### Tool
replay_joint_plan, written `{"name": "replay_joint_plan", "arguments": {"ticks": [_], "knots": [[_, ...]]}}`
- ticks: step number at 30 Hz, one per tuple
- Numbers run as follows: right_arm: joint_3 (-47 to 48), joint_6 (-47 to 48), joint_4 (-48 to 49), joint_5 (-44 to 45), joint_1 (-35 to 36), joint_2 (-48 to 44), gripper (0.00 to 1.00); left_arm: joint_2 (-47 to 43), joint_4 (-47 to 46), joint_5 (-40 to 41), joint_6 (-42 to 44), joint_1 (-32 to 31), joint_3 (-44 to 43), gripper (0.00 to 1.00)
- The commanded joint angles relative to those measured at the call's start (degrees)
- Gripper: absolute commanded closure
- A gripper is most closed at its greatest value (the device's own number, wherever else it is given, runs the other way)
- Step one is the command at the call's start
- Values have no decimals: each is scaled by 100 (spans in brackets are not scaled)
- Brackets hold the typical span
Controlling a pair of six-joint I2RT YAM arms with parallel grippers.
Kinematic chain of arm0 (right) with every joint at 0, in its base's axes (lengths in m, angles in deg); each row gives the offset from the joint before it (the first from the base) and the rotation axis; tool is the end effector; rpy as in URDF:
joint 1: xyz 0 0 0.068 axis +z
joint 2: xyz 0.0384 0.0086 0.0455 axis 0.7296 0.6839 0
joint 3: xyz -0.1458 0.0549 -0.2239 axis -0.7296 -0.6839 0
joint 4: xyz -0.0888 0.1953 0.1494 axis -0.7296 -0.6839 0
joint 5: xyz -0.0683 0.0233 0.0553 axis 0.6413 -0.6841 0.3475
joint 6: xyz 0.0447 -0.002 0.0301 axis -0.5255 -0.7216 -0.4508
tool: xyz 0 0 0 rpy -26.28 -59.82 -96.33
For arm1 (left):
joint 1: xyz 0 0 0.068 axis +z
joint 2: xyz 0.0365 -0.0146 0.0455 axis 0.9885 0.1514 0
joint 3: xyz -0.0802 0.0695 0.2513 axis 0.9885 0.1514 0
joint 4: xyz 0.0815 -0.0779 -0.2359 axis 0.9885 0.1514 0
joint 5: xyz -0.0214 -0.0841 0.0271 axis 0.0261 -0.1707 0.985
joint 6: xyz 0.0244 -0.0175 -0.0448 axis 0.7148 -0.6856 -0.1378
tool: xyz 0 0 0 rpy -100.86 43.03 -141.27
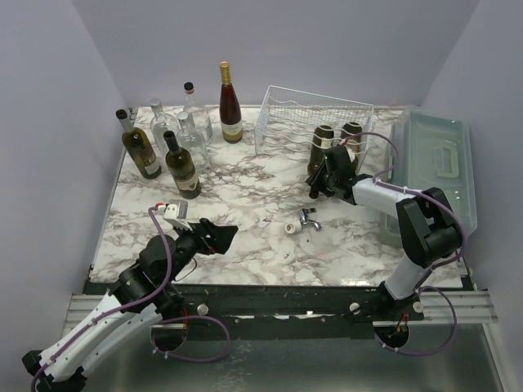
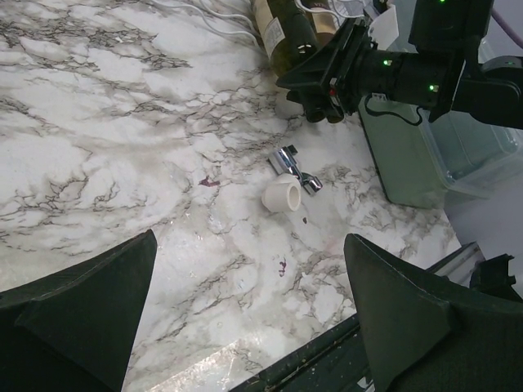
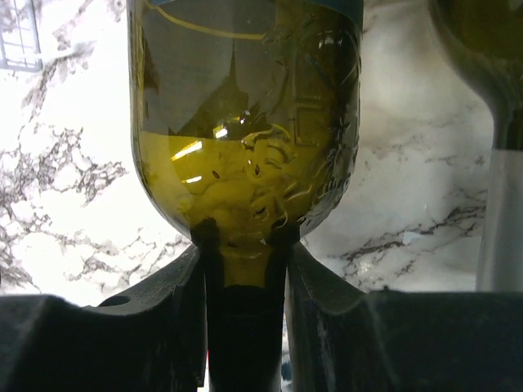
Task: Take the wine bottle off the wine rack
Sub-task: Pick up the wine bottle from the wine rack.
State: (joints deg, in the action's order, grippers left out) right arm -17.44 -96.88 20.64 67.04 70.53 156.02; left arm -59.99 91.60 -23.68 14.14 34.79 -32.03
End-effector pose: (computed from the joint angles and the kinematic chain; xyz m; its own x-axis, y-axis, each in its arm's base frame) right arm 0.3278 0.1398 0.1757 -0.6745 0.4620 -0.5758 0.1938 0.8634 0.4657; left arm 0.0760 -0.0681 0.2488 -0.4296 -0.4240 -0.7972 0.3596 0.7295 -0.5818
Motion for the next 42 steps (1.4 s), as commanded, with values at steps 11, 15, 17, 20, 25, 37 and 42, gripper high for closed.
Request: {"name": "replay_joint_plan", "arguments": {"ticks": [11, 15, 17, 20, 25, 37, 42], "knots": [[126, 307, -1296, -1150, 16, -1333, 100, 54, -55, -40, 121, 15, -188, 1], [133, 375, -1429, -1243, 17, -1569, 100, 113, -85, -106, 130, 10, -226, 1], [113, 405, -1464, -1272, 17, -1678, 100, 120, -83, -125, 143, 11, -244, 1], [67, 439, -1518, -1315, 15, -1794, 100, 125, -86, -143, 159, 14, -256, 1], [27, 479, -1641, -1386, 20, -1931, 100, 146, -86, -196, 182, 12, -297, 1], [-148, 952, -1720, -1933, 21, -2382, 100, 369, -224, -425, 596, 10, -397, 1], [-253, 1137, -1769, -2166, 14, -2537, 100, 634, -463, -722, 1082, 13, -496, 1]]}}
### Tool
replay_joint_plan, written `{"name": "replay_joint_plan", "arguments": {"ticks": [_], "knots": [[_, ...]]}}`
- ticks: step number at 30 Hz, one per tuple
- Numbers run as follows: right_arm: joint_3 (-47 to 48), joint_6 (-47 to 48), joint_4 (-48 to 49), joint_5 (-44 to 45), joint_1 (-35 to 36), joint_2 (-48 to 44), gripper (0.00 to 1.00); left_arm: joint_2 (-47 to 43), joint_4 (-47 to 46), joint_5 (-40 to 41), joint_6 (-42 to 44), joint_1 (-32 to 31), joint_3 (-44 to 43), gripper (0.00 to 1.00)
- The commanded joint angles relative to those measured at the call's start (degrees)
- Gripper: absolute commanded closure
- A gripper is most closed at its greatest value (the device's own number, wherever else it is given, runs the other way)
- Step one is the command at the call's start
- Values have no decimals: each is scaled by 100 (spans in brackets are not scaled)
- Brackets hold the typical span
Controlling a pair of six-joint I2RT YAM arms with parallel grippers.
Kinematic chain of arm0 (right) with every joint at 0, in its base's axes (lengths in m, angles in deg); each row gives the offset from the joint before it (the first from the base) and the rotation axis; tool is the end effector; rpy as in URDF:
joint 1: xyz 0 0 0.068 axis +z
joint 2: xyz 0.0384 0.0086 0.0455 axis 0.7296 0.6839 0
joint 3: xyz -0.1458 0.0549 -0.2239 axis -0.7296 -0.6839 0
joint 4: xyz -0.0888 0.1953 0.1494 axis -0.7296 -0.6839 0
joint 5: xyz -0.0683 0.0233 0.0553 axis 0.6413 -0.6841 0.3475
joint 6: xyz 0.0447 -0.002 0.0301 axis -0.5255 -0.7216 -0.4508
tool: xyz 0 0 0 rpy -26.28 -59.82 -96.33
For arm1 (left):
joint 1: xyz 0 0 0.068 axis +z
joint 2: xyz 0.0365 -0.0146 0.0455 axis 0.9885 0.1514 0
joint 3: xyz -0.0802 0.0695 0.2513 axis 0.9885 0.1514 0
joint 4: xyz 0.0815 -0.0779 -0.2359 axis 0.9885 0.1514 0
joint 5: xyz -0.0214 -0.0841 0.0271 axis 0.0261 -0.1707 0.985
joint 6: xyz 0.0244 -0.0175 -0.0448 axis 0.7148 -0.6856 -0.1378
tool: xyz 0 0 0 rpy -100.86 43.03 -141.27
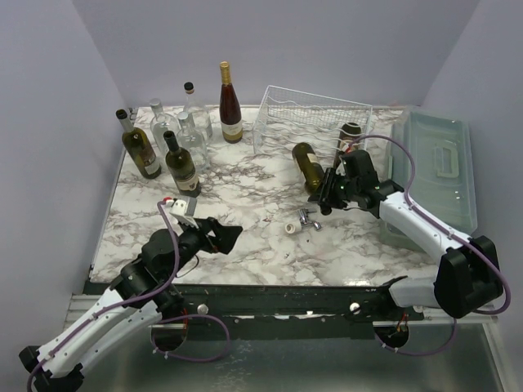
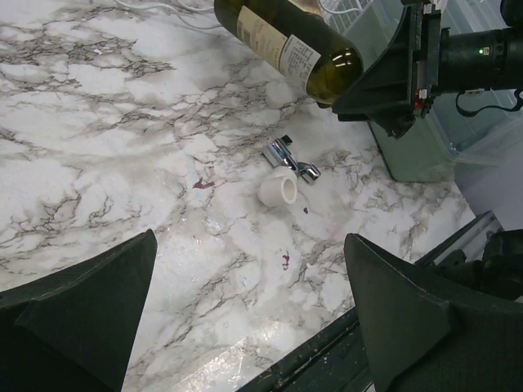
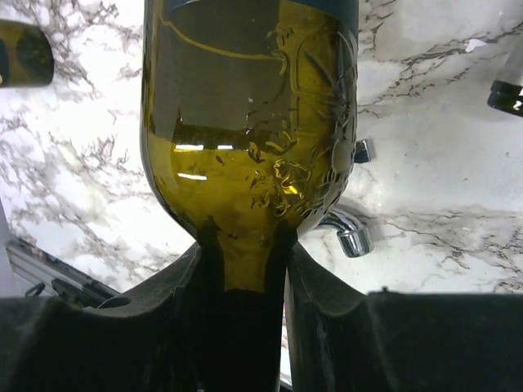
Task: Take the wine bottle off the wine rack
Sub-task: Pick up the wine bottle from the wine rack.
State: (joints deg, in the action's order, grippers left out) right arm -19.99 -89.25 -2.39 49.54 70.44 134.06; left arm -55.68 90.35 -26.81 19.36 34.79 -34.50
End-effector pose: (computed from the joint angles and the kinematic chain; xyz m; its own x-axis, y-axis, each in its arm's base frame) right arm 0.2536 0.1186 0.2458 -0.8408 0.2699 -0.4693 -0.0245 0.8470 0.5310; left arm 0.0802 -0.0753 0.2593 -0.4254 -0.3329 -0.8416 0.4308 0.7433 -0.5118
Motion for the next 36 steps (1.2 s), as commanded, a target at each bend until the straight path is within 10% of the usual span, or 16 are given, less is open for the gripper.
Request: {"name": "replay_joint_plan", "arguments": {"ticks": [1, 17, 28, 36], "knots": [[-3, 430, 514, -460, 31, -352, 100, 268, -395, -470, 660, 13, -276, 1], [306, 1674, -89, -1271, 138, -337, 100, 976, -695, -1558, 2634, 16, -663, 1], [1437, 4543, -1203, -1855, 354, -205, 100, 1083, -409, -1846, 2790, 11, -1024, 1], [2455, 6487, -2416, -1856, 441, 130, 100, 805, -485, -3077, 4722, 11, -989, 1]]}}
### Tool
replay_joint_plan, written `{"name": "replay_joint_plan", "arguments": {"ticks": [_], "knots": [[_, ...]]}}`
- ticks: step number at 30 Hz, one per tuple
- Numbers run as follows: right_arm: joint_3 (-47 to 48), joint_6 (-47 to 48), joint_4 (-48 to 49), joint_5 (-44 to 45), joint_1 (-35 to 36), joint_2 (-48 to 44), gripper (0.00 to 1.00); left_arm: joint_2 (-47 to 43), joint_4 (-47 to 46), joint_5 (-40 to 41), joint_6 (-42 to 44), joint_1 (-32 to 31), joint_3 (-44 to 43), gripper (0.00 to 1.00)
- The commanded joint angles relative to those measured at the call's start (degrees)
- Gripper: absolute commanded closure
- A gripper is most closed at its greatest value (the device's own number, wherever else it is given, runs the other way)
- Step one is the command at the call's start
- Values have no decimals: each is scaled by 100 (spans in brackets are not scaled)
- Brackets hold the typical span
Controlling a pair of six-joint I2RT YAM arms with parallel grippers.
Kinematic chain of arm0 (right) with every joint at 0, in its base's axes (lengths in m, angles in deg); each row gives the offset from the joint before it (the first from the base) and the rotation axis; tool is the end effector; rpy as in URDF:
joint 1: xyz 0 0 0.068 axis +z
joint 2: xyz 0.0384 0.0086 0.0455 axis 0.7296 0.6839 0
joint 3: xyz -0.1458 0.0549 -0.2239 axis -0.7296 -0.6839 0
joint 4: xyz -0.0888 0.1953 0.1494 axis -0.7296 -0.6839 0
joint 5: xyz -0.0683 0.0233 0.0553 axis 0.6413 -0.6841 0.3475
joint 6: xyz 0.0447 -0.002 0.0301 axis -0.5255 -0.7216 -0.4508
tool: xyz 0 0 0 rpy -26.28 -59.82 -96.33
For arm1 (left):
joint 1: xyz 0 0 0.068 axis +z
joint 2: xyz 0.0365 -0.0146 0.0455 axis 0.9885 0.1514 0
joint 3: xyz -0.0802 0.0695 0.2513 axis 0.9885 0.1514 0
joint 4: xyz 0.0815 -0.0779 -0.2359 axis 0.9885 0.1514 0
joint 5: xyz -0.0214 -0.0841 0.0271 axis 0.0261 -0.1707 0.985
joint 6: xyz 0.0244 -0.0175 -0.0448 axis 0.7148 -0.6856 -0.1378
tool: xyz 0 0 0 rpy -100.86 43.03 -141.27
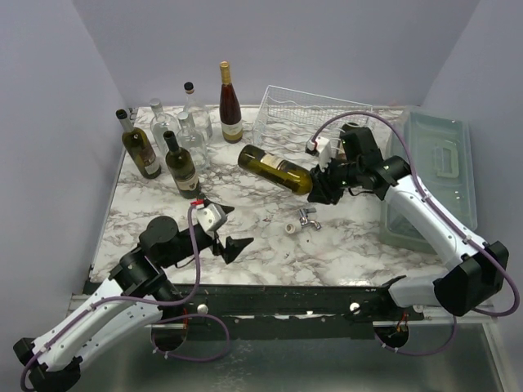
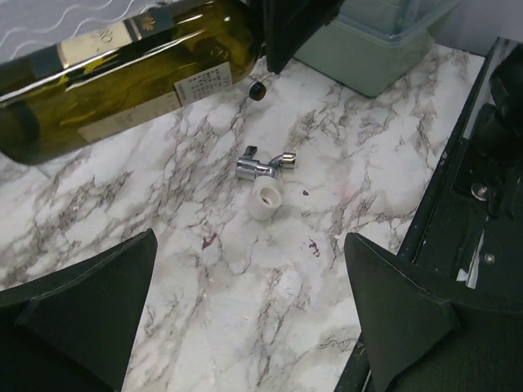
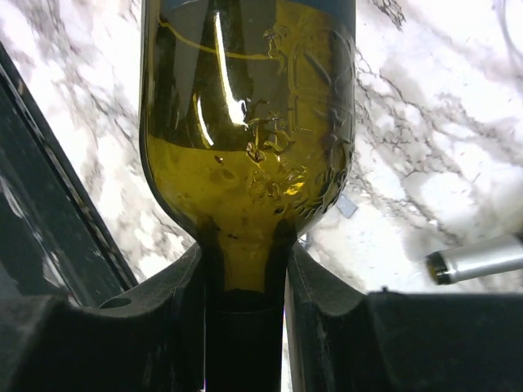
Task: Take the wine bottle off the wine rack
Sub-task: Pick up the wine bottle from the wine rack.
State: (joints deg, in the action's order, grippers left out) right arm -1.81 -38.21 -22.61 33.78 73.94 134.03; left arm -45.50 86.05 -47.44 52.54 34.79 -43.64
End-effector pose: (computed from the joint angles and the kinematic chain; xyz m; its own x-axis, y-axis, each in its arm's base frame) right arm 0.2387 0.1405 0.3254 -0.4727 -0.4903 -0.7322 -0.8222 0.5444 0.1663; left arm 0.0845 -0.0984 0.3047 -0.0814 0.0872 -0.9929 0.8367 0.5472 -0.0205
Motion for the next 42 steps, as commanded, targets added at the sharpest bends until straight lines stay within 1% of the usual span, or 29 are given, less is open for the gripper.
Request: {"name": "replay_joint_plan", "arguments": {"ticks": [1, 3, 6, 13, 16, 24, 25, 34, 42], "knots": [[765, 1543, -604, -278, 114, 184, 100, -266, -156, -1134, 1640, 10, -32, 1], [1004, 1880, -942, -317, 156, 302, 100, -308, -304, -1275, 2121, 14, -3, 1], [1154, 2088, -1226, -286, 300, 424, 100, -175, -395, -1298, 2600, 16, -97, 1], [1162, 1914, -1370, -204, 706, 646, 100, 616, -538, -867, 3301, -141, -325, 1], [1113, 1756, -1336, -286, 825, 765, 100, 951, -794, -736, 3541, -316, -285, 1], [1113, 1409, -1310, -556, 1013, 1034, 100, 1876, -1271, -417, 3747, -727, -178, 1], [1099, 1404, -1313, -556, 1023, 1039, 100, 1976, -1485, -355, 3747, -752, -151, 1], [947, 1343, -1289, -533, 1120, 988, 100, 2877, -2131, 328, 3836, -799, -181, 1], [929, 1294, -1290, -636, 1154, 1008, 100, 3451, -2381, 443, 4136, -799, -137, 1]]}}
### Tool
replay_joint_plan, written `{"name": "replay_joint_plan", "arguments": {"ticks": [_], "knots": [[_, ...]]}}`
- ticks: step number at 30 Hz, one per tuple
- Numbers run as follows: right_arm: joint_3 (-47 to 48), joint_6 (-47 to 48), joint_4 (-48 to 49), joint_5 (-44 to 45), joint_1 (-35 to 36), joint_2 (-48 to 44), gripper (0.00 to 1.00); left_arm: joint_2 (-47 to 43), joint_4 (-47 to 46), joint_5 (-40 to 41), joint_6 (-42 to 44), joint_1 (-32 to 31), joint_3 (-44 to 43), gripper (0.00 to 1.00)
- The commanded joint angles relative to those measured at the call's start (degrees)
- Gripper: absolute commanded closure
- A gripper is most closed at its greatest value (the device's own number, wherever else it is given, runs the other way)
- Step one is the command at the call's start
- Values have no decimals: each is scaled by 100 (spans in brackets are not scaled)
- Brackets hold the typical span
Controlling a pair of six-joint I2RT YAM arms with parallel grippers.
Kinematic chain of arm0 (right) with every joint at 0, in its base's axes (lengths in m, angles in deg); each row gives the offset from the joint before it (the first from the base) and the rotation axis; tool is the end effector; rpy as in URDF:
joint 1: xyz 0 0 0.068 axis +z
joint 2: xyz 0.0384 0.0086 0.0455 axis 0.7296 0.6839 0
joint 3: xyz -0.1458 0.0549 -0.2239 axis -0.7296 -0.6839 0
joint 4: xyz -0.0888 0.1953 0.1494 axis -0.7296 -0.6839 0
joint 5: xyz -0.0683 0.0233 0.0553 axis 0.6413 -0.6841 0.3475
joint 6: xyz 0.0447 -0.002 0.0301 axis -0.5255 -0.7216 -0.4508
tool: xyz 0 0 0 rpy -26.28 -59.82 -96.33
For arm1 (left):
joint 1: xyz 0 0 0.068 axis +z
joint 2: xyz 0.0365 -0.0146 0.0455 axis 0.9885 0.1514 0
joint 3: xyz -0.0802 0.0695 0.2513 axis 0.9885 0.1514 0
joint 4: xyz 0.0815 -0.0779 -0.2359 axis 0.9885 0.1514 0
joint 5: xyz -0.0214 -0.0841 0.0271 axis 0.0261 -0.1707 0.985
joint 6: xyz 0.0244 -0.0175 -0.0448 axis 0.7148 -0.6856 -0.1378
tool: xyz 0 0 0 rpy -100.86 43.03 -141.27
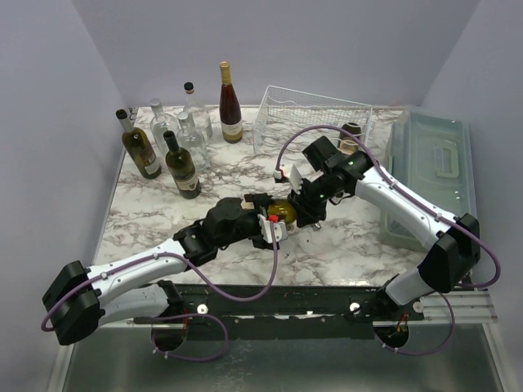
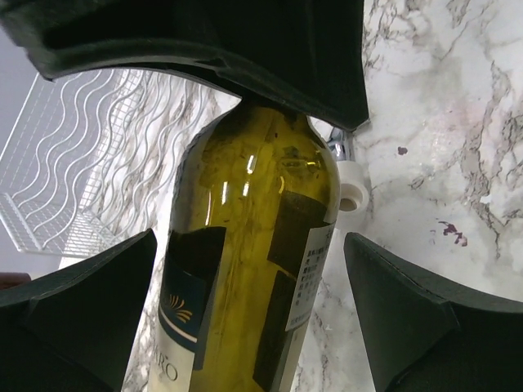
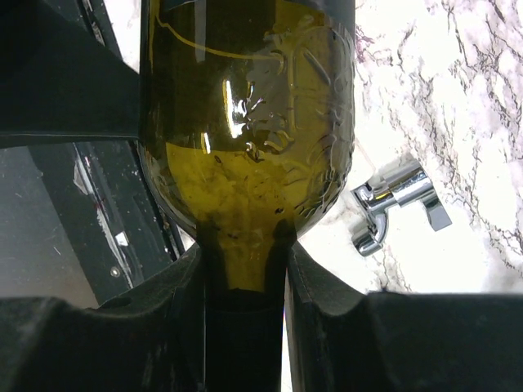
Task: Take the wine bottle off the wine rack
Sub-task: Pick up the wine bottle from the wine rack.
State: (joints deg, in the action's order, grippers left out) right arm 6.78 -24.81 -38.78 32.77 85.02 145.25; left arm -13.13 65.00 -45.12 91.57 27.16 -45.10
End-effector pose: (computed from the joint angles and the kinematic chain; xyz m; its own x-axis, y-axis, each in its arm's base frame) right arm 0.2251 0.1985 0.3032 -0.3172 -0.7714 -0.5517 -0.9480 0.2433 0.2050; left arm 0.1345 -0.1945 0.2602 0.4246 0.4782 -0.7688 0.7901 0.2189 0.5725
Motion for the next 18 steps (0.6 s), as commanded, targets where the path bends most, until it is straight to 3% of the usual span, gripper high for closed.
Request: {"name": "replay_joint_plan", "arguments": {"ticks": [1, 11, 18], "knots": [[69, -41, 309, -547, 57, -112, 100, 274, -290, 239, 282, -36, 20, 1], [50, -11, 247, -614, 75, -65, 100, 587, -324, 516, 592, -45, -1, 2], [60, 11, 178, -614, 127, -14, 100, 838, -309, 959, 805, -123, -89, 13]]}}
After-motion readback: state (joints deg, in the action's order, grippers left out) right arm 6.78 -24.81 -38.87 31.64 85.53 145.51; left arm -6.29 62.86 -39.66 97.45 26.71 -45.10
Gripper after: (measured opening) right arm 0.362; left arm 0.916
